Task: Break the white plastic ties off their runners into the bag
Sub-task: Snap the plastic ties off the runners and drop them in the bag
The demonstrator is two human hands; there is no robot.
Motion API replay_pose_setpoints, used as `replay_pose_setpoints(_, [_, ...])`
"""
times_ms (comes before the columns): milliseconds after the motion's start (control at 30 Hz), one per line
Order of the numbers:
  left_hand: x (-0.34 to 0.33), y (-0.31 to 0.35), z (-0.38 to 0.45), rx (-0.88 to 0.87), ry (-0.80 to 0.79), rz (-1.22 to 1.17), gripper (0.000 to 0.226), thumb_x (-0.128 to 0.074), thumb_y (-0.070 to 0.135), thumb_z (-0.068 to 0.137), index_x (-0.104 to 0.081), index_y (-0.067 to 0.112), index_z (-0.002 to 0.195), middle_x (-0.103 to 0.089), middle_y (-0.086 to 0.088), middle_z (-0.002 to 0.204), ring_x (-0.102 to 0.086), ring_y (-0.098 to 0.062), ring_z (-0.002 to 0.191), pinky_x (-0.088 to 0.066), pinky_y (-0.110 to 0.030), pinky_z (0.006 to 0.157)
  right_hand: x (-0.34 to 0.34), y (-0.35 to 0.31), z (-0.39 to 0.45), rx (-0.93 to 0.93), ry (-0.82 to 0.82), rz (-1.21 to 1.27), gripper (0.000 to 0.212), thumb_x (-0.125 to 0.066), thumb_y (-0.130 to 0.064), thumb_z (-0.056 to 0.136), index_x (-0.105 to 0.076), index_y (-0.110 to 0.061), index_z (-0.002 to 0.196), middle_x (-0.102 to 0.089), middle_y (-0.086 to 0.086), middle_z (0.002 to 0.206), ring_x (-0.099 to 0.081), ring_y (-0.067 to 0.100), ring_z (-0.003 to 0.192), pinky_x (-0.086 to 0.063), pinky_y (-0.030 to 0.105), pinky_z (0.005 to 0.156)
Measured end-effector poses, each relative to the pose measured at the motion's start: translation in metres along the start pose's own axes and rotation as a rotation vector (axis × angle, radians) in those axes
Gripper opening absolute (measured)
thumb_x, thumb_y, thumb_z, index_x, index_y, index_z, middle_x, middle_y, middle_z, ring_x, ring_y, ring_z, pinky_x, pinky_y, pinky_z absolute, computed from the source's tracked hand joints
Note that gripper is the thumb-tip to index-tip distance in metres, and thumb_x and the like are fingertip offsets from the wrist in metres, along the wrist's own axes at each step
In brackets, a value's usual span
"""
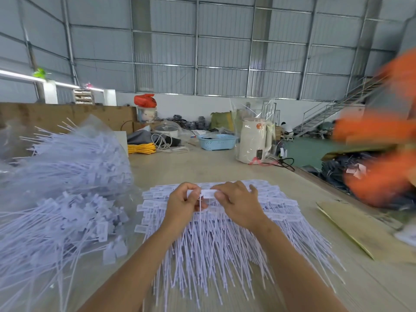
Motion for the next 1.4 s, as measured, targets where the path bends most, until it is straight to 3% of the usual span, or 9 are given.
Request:
replay_pose_setpoints(133, [-0.005, 0.0, 0.001, -0.006, -0.03, 0.013, 0.013, -0.054, 0.007, 0.095, -0.059, 0.012, 0.083, -0.066, -0.001, 0.058, -0.064, -0.013, 0.054, -0.054, -0.021, 0.055, -0.005, -0.004, 0.004, -0.023, 0.022, -0.126, 0.029, -0.038, -0.043, 0.097, -0.057, -0.03, 0.114, -0.06, -0.008, 0.115, -0.048, 0.015, 0.116, -0.014, 0.057, 0.107])
replay_pose_setpoints(233, [-0.005, -0.007, 0.003, 0.069, -0.001, -0.065, 0.005, -0.058, 0.01, 0.093, -0.057, 0.011, 0.088, -0.065, -0.001, 0.056, -0.061, -0.012, 0.051, -0.051, -0.021, 0.052, -0.009, -0.007, 0.008, -0.038, 0.012, -0.022, 0.022, -0.043, -0.035, 0.097, -0.057, -0.023, 0.109, -0.057, -0.003, 0.113, -0.053, 0.019, 0.108, -0.024, 0.049, 0.102])
replay_pose_setpoints(367, [-0.005, -0.014, 0.002, 0.129, 0.012, -0.123, 0.008, -0.057, 0.013, 0.094, -0.06, 0.008, 0.088, -0.067, -0.001, 0.057, -0.063, -0.011, 0.051, -0.05, -0.02, 0.049, -0.012, -0.01, 0.009, -0.033, -0.04, -0.009, 0.018, -0.044, -0.031, 0.097, -0.055, -0.017, 0.103, -0.061, 0.0, 0.101, -0.057, 0.026, 0.099, -0.03, 0.037, 0.083])
replay_pose_setpoints(500, [-0.008, -0.017, -0.001, 0.156, -0.021, -0.099, 0.017, -0.055, 0.015, 0.096, -0.061, 0.007, 0.083, -0.067, -0.003, 0.06, -0.064, -0.01, 0.053, -0.05, -0.02, 0.051, -0.021, -0.003, 0.007, -0.1, -0.133, 0.068, 0.021, -0.043, -0.03, 0.098, -0.055, -0.014, 0.104, -0.064, 0.009, 0.103, -0.056, 0.029, 0.101, -0.036, 0.045, 0.094])
replay_pose_setpoints(700, [-0.01, -0.012, -0.003, 0.087, -0.059, -0.063, 0.016, -0.053, 0.014, 0.097, -0.06, 0.001, 0.091, -0.065, -0.011, 0.072, -0.063, -0.009, 0.056, -0.052, -0.021, 0.055, -0.024, -0.01, 0.014, -0.065, -0.207, 0.134, 0.025, -0.045, -0.034, 0.097, -0.058, -0.017, 0.109, -0.062, 0.005, 0.106, -0.053, 0.027, 0.105, -0.036, 0.05, 0.097])
replay_pose_setpoints(867, [-0.003, -0.004, -0.001, 0.032, 0.002, 0.027, 0.02, -0.052, 0.016, 0.097, -0.057, 0.011, 0.078, -0.058, -0.003, 0.052, -0.054, -0.008, 0.042, -0.045, -0.018, 0.045, -0.024, -0.013, 0.014, -0.018, -0.205, 0.183, 0.015, -0.051, -0.032, 0.095, -0.05, -0.022, 0.083, -0.047, -0.009, 0.076, -0.047, 0.02, 0.085, -0.032, 0.036, 0.079])
replay_pose_setpoints(1033, [-0.005, 0.005, -0.001, -0.052, 0.001, 0.228, 0.018, -0.052, 0.022, 0.097, -0.052, 0.014, 0.081, -0.056, -0.004, 0.051, -0.049, -0.006, 0.038, -0.044, -0.021, 0.046, -0.019, -0.016, 0.011, 0.076, -0.11, 0.171, 0.011, -0.055, -0.022, 0.093, -0.057, -0.013, 0.087, -0.052, -0.001, 0.079, -0.05, 0.024, 0.079, -0.039, 0.035, 0.072])
replay_pose_setpoints(1167, [-0.007, -0.001, 0.001, 0.01, 0.024, 0.246, 0.016, -0.05, 0.027, 0.098, -0.047, 0.015, 0.088, -0.053, -0.002, 0.055, -0.043, -0.003, 0.034, -0.038, -0.021, 0.043, -0.015, -0.018, 0.008, 0.083, -0.015, 0.106, 0.011, -0.055, -0.022, 0.092, -0.061, -0.012, 0.089, -0.06, 0.0, 0.085, -0.055, 0.025, 0.085, -0.04, 0.035, 0.074])
replay_pose_setpoints(1400, [-0.009, -0.002, 0.002, 0.146, 0.041, 0.227, 0.023, -0.054, 0.022, 0.096, -0.047, 0.014, 0.076, -0.049, -0.004, 0.055, -0.04, -0.013, 0.041, -0.032, -0.021, 0.043, 0.001, -0.03, 0.002, 0.164, 0.121, -0.225, 0.017, -0.052, -0.013, 0.087, -0.062, -0.024, 0.093, -0.063, -0.007, 0.099, -0.06, 0.02, 0.087, -0.021, 0.034, 0.077])
Point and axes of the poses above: each hand's wrist, its own z-axis towards the middle knuckle, its own x-axis out of the back of the hand, y = z × x, the point moved 8 cm from there along z, towards the middle knuckle
